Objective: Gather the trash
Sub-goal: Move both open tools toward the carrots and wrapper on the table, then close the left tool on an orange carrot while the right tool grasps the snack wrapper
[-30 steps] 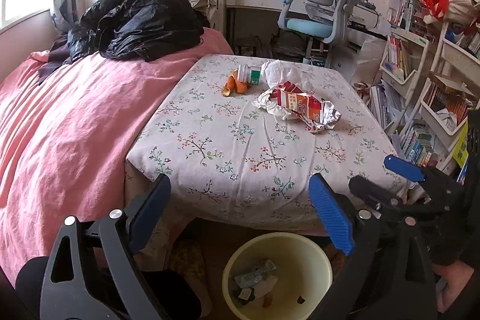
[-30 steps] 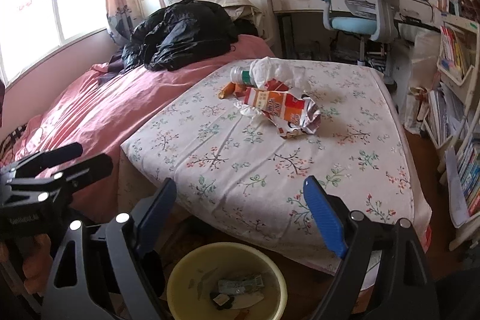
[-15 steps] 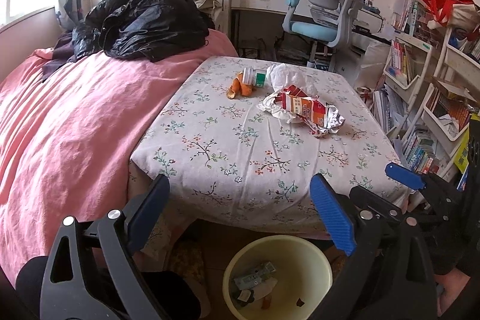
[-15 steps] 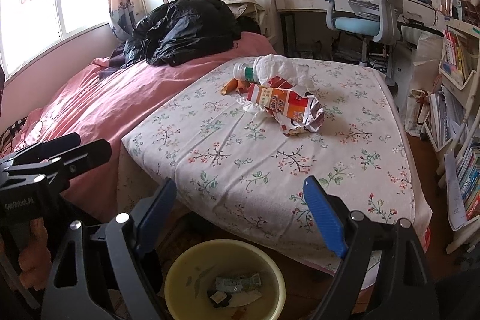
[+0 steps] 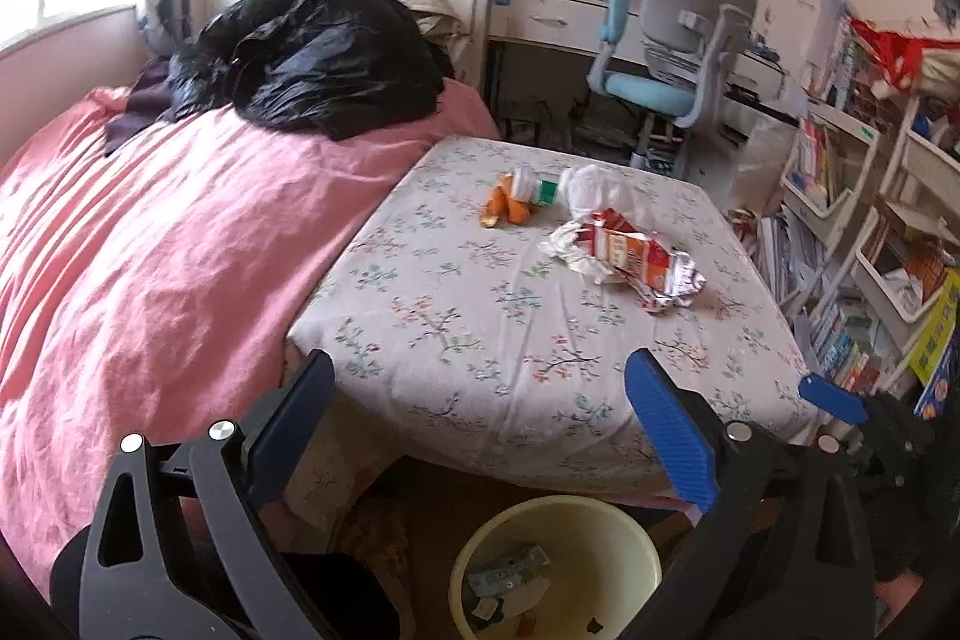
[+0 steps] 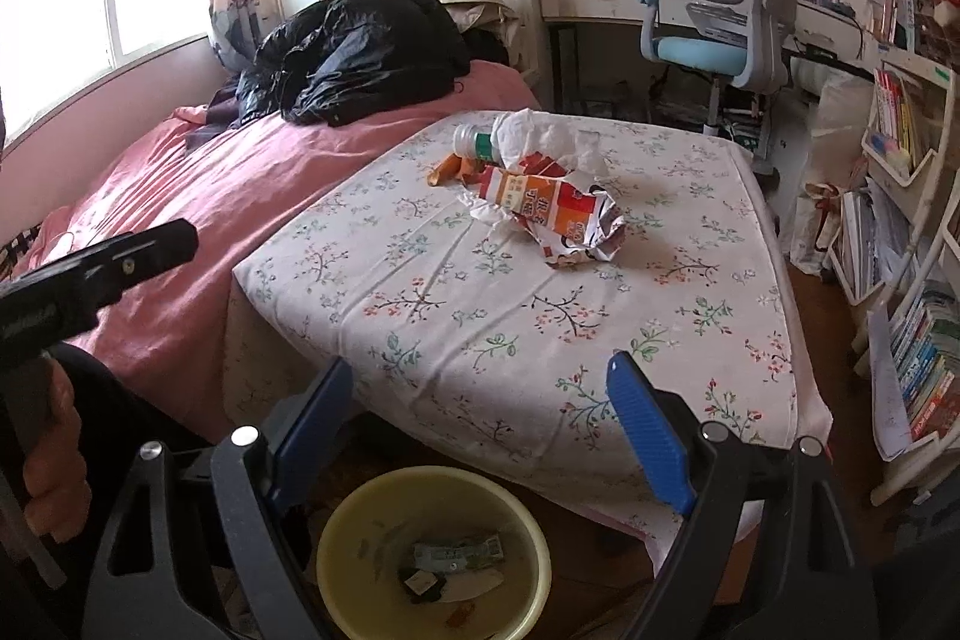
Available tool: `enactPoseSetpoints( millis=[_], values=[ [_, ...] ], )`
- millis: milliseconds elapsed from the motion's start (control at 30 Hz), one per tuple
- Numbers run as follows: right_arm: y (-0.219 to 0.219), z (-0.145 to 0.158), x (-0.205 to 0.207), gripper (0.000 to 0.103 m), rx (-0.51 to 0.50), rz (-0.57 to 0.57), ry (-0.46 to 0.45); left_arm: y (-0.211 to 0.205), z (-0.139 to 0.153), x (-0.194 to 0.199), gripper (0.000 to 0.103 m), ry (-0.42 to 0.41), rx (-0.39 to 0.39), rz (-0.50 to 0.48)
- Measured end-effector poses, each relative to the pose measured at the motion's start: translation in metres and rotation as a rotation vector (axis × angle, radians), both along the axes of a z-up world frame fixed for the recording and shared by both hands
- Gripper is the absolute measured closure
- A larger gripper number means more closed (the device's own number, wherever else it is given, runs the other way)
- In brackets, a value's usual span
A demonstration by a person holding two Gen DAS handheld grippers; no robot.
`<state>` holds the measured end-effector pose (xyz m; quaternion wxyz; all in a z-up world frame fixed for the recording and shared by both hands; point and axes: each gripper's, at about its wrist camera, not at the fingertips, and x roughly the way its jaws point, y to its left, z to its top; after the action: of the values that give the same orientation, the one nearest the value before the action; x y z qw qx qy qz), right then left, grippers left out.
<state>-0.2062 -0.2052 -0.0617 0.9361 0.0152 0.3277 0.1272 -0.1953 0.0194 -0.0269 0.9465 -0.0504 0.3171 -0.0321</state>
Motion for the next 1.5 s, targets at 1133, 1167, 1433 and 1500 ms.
enactPoseSetpoints(
  millis=[1133,1167,1433,1500],
  values=[
    [0.006,-0.005,-0.003,0.017,0.003,0.049,-0.032,-0.016,-0.015,0.01,0.008,0.048,0.039,-0.005],
    [0.005,-0.002,-0.002,0.017,0.003,0.05,-0.037,-0.014,-0.015,0.011,0.008,0.05,0.03,-0.003],
    [-0.005,0.041,0.023,0.016,-0.076,0.08,-0.153,0.007,0.001,0.039,0.008,0.053,-0.027,0.02],
    [-0.011,0.047,0.036,0.016,-0.093,0.086,-0.172,0.008,0.004,0.051,0.008,0.058,-0.025,0.017]
  ],
)
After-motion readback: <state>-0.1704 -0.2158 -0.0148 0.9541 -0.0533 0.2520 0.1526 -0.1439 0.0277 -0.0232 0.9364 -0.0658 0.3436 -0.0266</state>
